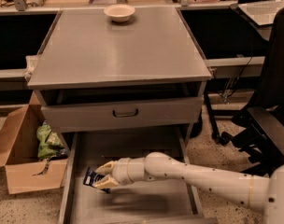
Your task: Pick rxbar blueberry from middle drawer and place on counter
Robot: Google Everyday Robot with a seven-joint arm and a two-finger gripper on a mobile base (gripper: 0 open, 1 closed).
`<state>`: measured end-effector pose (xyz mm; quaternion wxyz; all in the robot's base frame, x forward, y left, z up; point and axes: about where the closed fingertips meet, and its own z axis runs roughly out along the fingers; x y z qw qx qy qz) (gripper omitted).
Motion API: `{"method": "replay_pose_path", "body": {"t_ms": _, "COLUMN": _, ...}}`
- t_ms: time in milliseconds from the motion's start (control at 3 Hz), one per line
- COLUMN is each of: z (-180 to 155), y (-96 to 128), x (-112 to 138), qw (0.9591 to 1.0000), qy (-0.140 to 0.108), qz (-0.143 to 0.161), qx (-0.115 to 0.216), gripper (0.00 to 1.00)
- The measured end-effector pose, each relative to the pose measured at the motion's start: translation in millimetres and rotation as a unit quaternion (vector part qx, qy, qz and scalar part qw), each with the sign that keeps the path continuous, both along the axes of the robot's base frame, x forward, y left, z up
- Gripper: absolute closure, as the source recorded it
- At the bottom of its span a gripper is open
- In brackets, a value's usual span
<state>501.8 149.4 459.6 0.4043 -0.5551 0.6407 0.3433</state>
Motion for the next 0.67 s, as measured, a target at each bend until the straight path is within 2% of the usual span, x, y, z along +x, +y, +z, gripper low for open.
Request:
{"method": "replay_pose_path", "body": {"t_ms": 333, "z": 6.0, "y": -5.4, "x": -8.6, "qw": 0.9999, "qy": 0.0, "qz": 0.014, "qx": 0.003, "gripper": 1.0}}
{"method": "replay_pose_path", "body": {"t_ms": 667, "z": 6.0, "y": -5.4, "x": -8.6, "qw": 0.9999, "qy": 0.0, "qz": 0.014, "qx": 0.003, "gripper": 1.0}}
